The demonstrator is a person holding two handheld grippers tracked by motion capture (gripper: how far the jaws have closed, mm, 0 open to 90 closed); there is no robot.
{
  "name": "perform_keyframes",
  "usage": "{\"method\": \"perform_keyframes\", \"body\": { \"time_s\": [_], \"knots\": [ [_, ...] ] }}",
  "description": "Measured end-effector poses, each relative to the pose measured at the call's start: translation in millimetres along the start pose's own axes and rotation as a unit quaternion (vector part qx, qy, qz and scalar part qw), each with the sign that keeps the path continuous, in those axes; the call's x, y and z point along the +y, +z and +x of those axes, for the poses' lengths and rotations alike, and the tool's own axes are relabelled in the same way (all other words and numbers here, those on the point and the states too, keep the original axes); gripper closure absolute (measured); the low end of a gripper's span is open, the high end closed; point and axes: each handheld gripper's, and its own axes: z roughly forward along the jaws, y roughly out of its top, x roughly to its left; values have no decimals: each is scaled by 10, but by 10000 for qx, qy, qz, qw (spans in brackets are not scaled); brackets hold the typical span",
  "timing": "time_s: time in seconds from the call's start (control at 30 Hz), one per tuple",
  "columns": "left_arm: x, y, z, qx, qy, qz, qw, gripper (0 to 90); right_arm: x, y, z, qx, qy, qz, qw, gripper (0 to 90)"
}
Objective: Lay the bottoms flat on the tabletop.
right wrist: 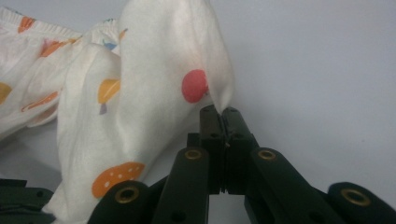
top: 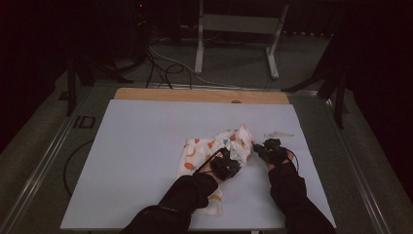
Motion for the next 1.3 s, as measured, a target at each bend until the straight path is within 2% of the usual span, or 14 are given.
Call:
{"method": "perform_keyframes", "body": {
  "time_s": [0.17, 0.43, 0.6, 0.67, 0.73, 0.9, 1.0, 1.03, 1.3],
  "knots": [
    [16, -149, -26, -70, 32, -137, 9999, 900, -1, -74, 13, -41, -43, 6, 10000, 894],
    [2, -460, -14, -130, 5, -411, 9991, 900, -7, -361, 7, 144, -209, -39, 9997, 894],
    [-36, -579, -7, -85, -1, -511, 9987, 900, -50, -545, -16, 279, -247, 25, 9993, 894],
    [-36, -579, -7, -85, -1, -511, 9987, 900, -60, -572, -22, 301, -251, 18, 9992, 894],
    [-71, -664, -20, -134, 33, -534, 9985, 900, -104, -696, -47, 416, -286, 96, 9987, 894],
    [-97, -745, -90, -266, 71, -602, 9978, 900, -197, -895, -41, 631, -243, 86, 9977, 894],
    [-103, -772, -146, -360, 168, -619, 9973, 900, -244, -1000, -26, 678, -285, 82, 9973, 894],
    [-105, -782, -165, -370, 144, -642, 9971, 900, -253, -1028, -20, 688, -264, 78, 9973, 894],
    [-116, -919, -269, -529, 253, -688, 9959, 900, -312, -1171, 92, 792, -301, 98, 9964, 893]
  ]
}}
